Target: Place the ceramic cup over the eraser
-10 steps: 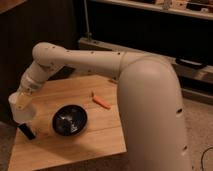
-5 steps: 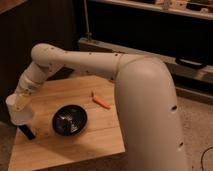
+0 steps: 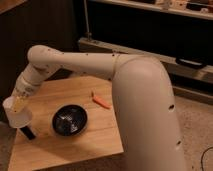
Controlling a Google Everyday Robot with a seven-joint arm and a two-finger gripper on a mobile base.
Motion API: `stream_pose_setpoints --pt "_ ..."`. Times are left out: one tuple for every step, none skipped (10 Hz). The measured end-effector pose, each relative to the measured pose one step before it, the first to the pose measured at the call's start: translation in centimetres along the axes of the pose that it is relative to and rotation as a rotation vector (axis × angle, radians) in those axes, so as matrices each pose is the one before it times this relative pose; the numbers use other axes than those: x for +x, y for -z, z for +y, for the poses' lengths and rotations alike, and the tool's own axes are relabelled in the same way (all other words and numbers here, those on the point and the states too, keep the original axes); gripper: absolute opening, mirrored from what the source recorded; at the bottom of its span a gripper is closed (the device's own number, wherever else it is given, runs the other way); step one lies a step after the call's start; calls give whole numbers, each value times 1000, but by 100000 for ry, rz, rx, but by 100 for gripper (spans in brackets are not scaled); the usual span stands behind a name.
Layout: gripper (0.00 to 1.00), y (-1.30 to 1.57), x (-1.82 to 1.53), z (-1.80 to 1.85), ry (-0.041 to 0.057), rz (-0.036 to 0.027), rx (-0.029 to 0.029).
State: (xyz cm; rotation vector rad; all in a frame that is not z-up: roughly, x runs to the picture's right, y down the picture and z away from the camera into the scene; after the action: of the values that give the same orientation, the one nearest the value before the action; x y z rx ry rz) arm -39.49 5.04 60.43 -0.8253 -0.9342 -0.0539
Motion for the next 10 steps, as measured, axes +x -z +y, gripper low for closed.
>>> stream_pose_setpoints --pt "3 -223 -229 -33 584 -62 -254" --pt "3 -168 -133 -4 427 109 -236" --pt "3 -261 -136 63 467 186 -406" --pt "3 -365 -12 135 762 753 -218" --pt "3 -335 -19 158 340 828 143" --pt "3 -308 113 106 -70 490 -46" --pt "3 -326 293 103 -213 696 89" --pt "3 -257 203 51 -194 328 -85" --pt "3 -149 195 27 -145 327 -8" --pt "3 -130 132 15 -122 334 174"
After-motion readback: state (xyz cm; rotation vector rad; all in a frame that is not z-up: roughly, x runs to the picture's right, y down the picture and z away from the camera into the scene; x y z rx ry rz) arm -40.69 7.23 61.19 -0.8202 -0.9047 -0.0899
